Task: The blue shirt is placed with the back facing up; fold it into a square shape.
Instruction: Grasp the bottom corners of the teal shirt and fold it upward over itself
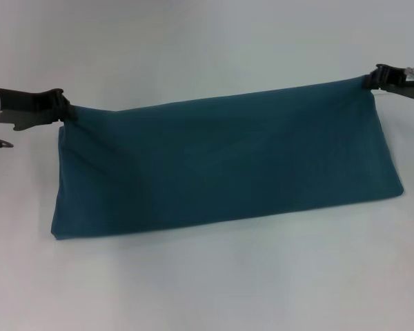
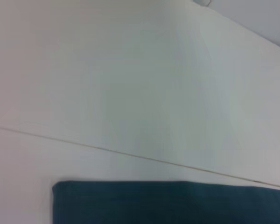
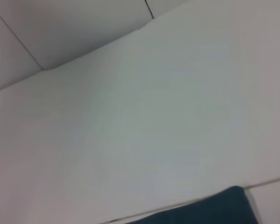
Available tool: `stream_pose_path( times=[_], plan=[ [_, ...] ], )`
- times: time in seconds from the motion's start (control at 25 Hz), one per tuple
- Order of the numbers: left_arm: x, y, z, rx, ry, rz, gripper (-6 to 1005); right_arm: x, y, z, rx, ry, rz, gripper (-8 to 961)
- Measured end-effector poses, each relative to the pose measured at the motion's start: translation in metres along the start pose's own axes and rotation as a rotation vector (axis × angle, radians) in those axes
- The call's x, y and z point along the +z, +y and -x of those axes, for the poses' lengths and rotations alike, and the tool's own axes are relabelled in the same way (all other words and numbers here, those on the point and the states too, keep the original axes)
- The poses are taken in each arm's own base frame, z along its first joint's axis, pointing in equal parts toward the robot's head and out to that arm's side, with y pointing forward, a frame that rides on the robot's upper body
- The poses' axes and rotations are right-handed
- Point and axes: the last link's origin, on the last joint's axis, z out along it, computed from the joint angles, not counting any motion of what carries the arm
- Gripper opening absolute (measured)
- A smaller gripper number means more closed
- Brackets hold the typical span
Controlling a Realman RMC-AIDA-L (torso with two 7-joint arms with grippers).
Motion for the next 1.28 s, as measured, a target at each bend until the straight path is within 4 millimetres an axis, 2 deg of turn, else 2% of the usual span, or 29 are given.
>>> stream_pose_path(
  times=[0.32,1.28],
  plan=[
    [0.009,0.002,0.001,0.01,0.013,-0.025,49,0.016,0.018,0.0,-0.081,-0.008,-0.031,75],
    [0.014,0.005,-0.004,0.014,0.067,-0.043,53,0.019,0.017,0.003,-0.1,-0.026,-0.063,82]
  ],
)
